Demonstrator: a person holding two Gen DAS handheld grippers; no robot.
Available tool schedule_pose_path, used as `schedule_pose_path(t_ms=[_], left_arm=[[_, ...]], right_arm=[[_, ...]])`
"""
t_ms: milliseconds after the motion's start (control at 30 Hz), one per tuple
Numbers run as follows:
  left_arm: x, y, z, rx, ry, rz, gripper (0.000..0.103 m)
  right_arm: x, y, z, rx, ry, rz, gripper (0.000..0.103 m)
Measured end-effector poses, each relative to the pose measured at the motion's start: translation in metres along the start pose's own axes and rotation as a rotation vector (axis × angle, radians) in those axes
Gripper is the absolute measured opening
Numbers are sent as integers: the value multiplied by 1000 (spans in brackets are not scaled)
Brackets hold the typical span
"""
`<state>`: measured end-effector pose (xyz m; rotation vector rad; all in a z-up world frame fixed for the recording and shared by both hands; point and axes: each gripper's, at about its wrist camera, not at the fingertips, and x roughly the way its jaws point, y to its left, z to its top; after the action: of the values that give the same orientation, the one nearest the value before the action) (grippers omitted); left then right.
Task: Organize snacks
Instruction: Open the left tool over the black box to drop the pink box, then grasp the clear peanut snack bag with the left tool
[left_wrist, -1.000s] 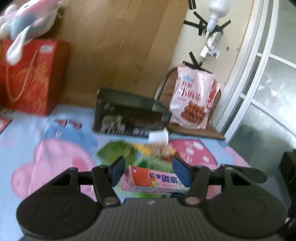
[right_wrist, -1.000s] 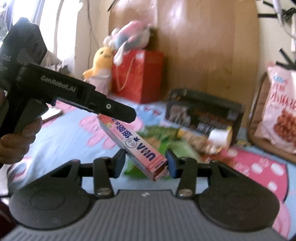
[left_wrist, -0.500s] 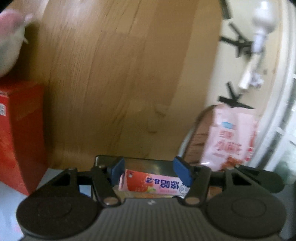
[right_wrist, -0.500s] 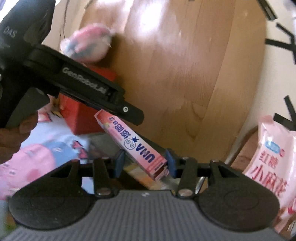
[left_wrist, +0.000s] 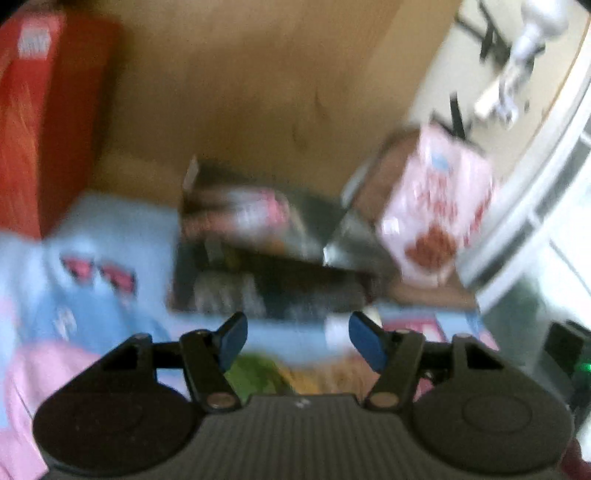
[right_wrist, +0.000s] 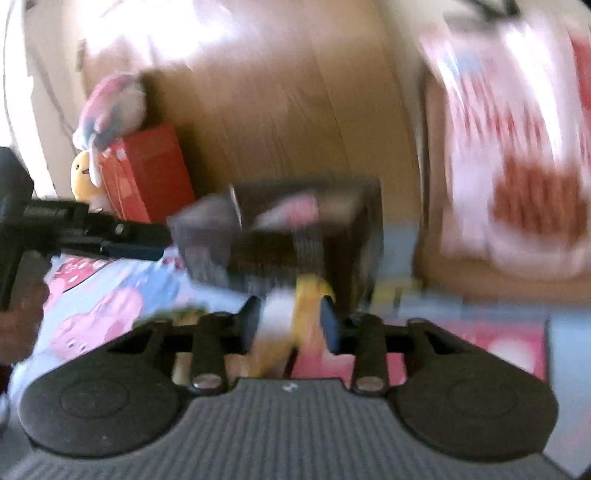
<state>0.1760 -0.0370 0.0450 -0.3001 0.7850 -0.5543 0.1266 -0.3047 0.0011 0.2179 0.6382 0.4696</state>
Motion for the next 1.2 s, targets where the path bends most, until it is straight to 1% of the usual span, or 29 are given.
schedule_pose_path(t_ms=[100,133,167,200,233,267,300,400,433,500,533,567,667,800,867,900,967,1000,1033,1067,1133,1200], left_arm=[[18,-6,-19,-6,77,7,62],[19,-11,-24,16,50,20,61],[17,-12,-27,35,45,33,51],[17,-15,-28,40,56,39,40],[13,-14,-28,19,66,26,35],[4,-13,-29,7,49,21,34],[-7,-14,-30,15,23,21,35],[-52,-17,-38,34,-64,-7,35],[-61,-19,-37,44,-89,-14,35],[-91,-19,-57,69,-142,-13,35],[-101,-17,-68,76,-149,-8,35],[-107,-16,-77,79,-148,-4,35],[-122,-4,-110,61,-117,-1,35],[-126,4,-142,62,-67,38,37],[-123,8,-151,59,-36,69,39],[-121,10,-154,55,-29,83,41],[-126,15,-155,40,-34,80,48],[-131,17,-155,29,-45,73,49],[-137,20,-153,15,-63,68,51],[-140,22,-151,6,-72,66,51],[-145,26,-149,-10,-82,60,51],[-140,27,-151,-17,-60,54,51]], right_arm=[[8,4,-10,51,46,31,34],[14,6,-11,76,72,58,33],[19,10,-11,85,78,63,31],[22,20,-11,68,89,69,15],[21,31,-10,53,77,56,15],[15,43,-10,26,51,41,14],[9,51,-8,4,19,44,14],[-15,78,-9,-53,-68,79,13],[-24,89,-13,-87,-90,94,13],[-41,106,-22,-148,-104,141,13],[-47,112,-27,-169,-99,170,13],[-51,118,-36,-184,-82,196,13],[-51,133,-63,-205,15,258,13],[-46,142,-90,-191,120,302,13],[-39,146,-97,-190,152,293,16],[-39,147,-99,-195,152,282,17],[-44,149,-100,-228,150,271,27],[-47,151,-100,-259,144,261,38],[-52,153,-102,-296,136,248,46],[-54,156,-104,-336,130,236,49],[-50,158,-106,-381,139,228,49],[-43,159,-109,-398,138,224,49]])
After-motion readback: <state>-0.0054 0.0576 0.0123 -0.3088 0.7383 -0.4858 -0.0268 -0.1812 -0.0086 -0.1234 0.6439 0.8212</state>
